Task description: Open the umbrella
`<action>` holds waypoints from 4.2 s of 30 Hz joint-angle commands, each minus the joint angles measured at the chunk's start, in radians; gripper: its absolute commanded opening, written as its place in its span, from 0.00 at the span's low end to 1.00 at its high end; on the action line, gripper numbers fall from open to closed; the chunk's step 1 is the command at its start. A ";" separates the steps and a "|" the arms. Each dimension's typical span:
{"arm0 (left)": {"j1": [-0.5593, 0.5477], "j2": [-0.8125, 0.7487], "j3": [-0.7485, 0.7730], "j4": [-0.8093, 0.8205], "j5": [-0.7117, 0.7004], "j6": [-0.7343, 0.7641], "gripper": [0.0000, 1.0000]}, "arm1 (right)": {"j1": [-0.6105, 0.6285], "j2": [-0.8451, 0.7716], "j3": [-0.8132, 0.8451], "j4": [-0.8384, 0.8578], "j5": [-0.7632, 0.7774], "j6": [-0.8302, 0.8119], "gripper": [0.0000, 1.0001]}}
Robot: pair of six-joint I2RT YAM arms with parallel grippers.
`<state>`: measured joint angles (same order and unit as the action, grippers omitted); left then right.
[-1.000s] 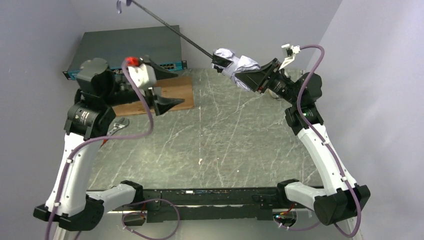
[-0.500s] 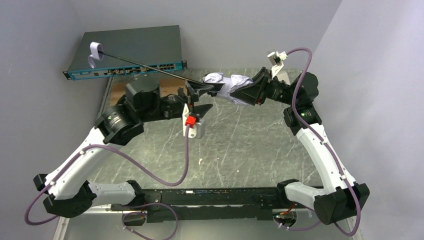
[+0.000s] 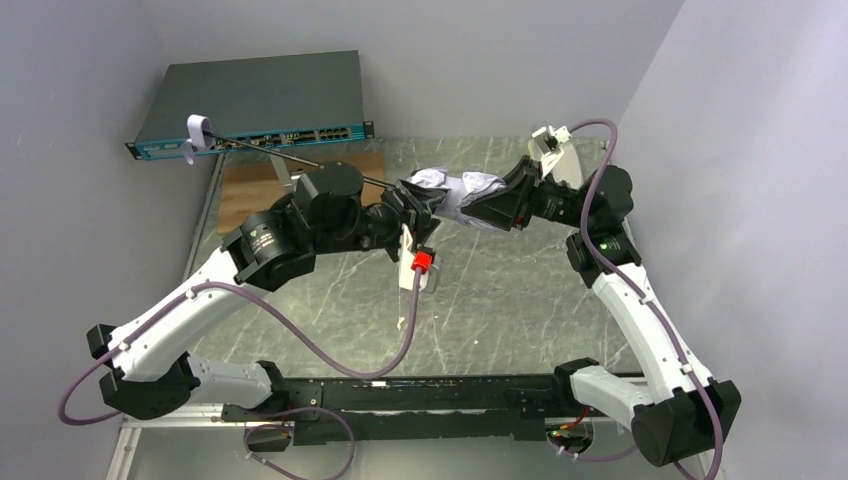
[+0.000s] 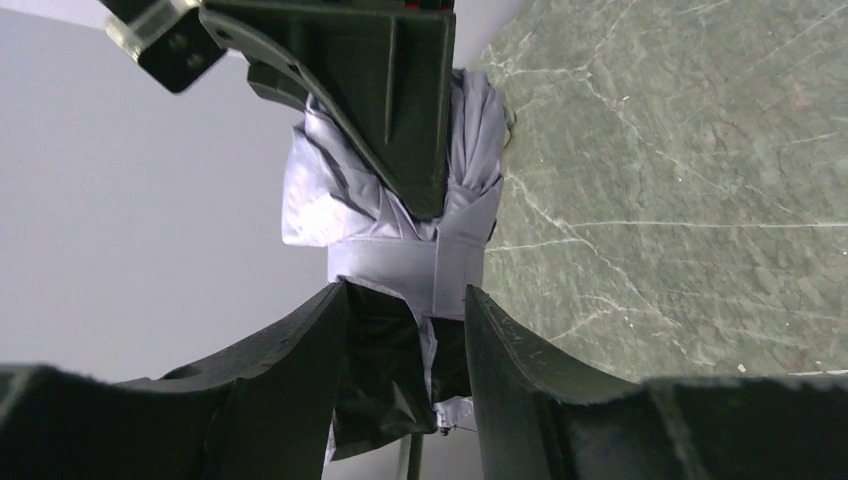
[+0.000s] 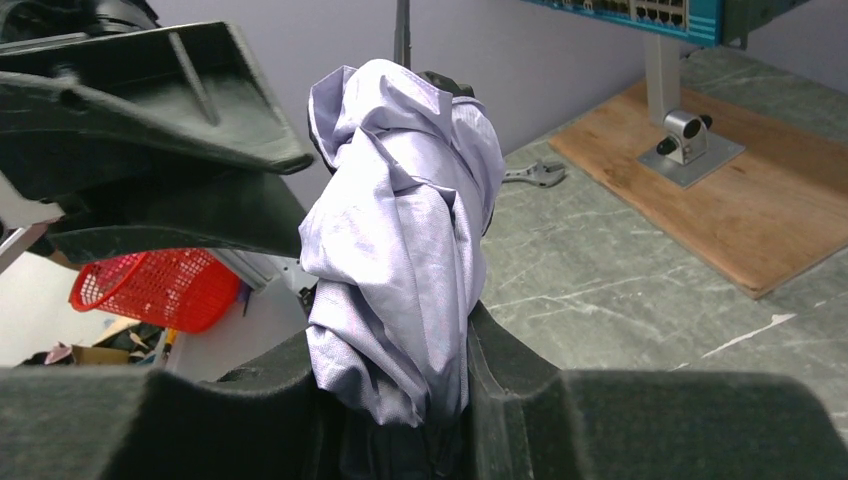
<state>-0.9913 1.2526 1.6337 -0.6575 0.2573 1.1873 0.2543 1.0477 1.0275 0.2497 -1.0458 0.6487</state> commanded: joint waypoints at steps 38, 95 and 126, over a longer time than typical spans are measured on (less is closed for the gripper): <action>-0.069 -0.087 -0.326 -0.069 -0.094 -0.048 0.00 | 0.036 -0.059 -0.028 0.184 0.018 0.051 0.00; 0.522 0.371 0.163 1.058 0.438 -2.035 0.82 | 0.356 -0.210 -0.111 0.335 0.967 -1.306 0.00; 0.420 0.445 0.323 0.612 0.464 -1.205 0.00 | 0.171 -0.499 -0.182 -0.823 0.489 -1.039 0.98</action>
<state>-0.4984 1.7306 1.8755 0.1322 0.7059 -0.4423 0.5186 0.5831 0.8547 -0.4412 -0.4103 -0.5495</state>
